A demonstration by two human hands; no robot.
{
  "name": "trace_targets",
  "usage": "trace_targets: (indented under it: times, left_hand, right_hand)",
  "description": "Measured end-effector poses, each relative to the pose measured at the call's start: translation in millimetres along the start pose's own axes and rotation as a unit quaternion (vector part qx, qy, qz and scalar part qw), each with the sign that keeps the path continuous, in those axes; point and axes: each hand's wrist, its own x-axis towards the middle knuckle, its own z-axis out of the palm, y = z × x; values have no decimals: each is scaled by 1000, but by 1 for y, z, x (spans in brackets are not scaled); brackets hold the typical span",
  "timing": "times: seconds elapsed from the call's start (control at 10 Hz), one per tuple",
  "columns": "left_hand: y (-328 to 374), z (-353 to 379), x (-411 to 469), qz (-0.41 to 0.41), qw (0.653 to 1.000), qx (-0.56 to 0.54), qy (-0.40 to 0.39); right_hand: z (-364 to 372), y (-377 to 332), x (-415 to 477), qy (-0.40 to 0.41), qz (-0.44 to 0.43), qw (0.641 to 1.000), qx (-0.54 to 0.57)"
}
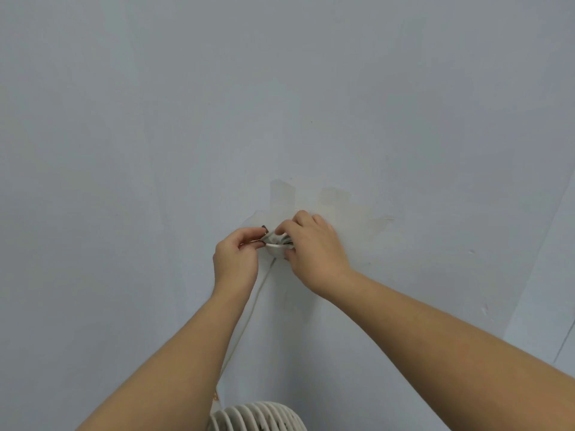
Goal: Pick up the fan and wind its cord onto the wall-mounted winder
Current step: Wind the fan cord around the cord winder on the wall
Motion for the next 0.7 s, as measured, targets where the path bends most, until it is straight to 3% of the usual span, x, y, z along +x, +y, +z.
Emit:
trace_targets:
  times: [0.4,0.7]
  left_hand:
    - [1,-6,-6,28,998,46,-33]
    - [12,-9,0,-23,995,78,-52]
  right_hand:
    - [-10,6,-13,2,17,996,84]
    - [-39,18,-38,-29,53,996,68]
